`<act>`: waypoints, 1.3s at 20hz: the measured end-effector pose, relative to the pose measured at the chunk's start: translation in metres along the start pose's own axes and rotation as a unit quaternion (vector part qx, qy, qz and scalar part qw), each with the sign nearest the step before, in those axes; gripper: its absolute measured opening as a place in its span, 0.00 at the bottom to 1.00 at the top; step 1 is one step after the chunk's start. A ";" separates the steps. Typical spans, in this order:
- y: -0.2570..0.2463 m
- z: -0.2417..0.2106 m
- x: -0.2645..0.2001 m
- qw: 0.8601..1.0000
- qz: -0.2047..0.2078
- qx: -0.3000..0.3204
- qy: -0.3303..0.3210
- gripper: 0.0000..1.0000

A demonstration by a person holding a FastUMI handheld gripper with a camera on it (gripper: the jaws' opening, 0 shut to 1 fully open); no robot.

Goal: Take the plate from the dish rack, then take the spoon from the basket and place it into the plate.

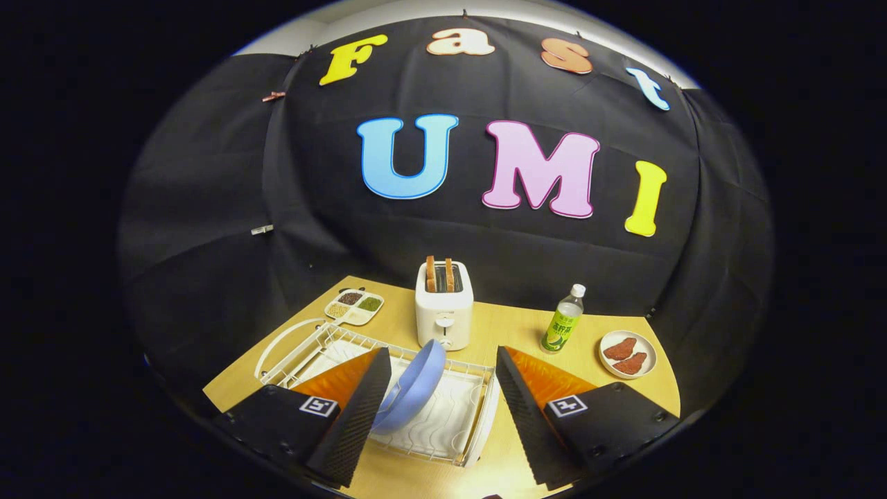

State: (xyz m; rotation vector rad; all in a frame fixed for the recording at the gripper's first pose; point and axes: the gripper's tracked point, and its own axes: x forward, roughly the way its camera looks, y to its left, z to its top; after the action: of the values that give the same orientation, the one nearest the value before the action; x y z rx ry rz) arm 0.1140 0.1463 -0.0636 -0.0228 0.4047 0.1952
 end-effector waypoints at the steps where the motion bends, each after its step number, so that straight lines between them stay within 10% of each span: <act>1: 0.003 -0.007 0.011 1.000 -0.001 -0.002 0.012 0.93; 12: 0.016 -0.094 0.093 0.976 -0.020 0.080 0.200 0.63; 14: 0.021 -0.104 0.094 0.967 -0.016 0.104 0.232 0.46; 26: 0.004 -0.096 0.090 0.960 -0.072 0.143 0.231 0.27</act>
State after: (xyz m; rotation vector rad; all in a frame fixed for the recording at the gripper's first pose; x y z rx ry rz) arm 0.1570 0.1612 -0.1877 0.1903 0.8918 -0.0179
